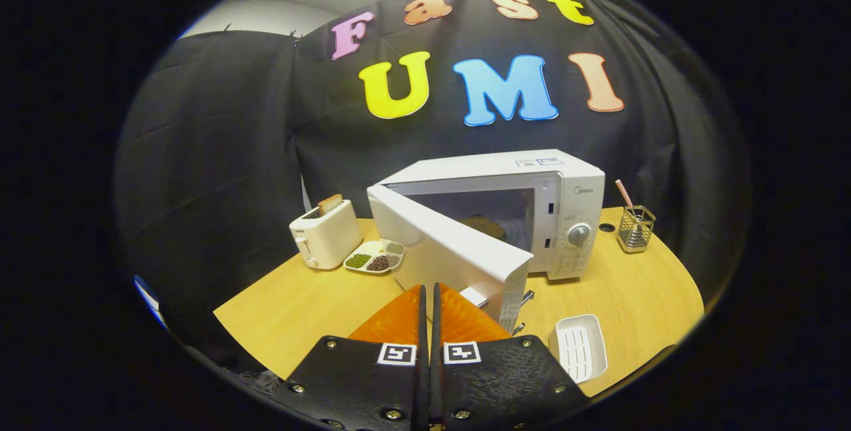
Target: Open the microwave, put the food inside, and close the microwave door.
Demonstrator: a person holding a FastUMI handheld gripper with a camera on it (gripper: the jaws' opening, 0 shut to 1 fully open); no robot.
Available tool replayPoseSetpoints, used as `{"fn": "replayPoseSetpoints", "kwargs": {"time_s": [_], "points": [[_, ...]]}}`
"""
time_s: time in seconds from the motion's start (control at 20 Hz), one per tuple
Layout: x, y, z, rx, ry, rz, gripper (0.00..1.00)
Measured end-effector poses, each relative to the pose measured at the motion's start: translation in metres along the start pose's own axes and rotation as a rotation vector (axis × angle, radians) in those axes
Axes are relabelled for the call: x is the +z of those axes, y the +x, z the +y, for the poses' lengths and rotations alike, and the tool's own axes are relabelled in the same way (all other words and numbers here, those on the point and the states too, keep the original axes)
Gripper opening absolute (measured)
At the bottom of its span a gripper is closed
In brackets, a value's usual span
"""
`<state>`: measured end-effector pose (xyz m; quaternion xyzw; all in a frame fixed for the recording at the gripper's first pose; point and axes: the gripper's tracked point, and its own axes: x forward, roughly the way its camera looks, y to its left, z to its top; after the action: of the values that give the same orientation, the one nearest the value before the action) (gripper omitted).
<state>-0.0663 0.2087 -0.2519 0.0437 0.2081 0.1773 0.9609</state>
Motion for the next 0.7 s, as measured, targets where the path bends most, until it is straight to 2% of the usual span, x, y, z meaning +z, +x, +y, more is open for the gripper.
{"fn": "replayPoseSetpoints", "kwargs": {"time_s": [0.35,0.7], "points": [[0.027,0.03,-0.065,-0.112,0.004,-0.031,0.01],[0.057,0.066,-0.115,-0.187,0.003,-0.06,0.01]]}}
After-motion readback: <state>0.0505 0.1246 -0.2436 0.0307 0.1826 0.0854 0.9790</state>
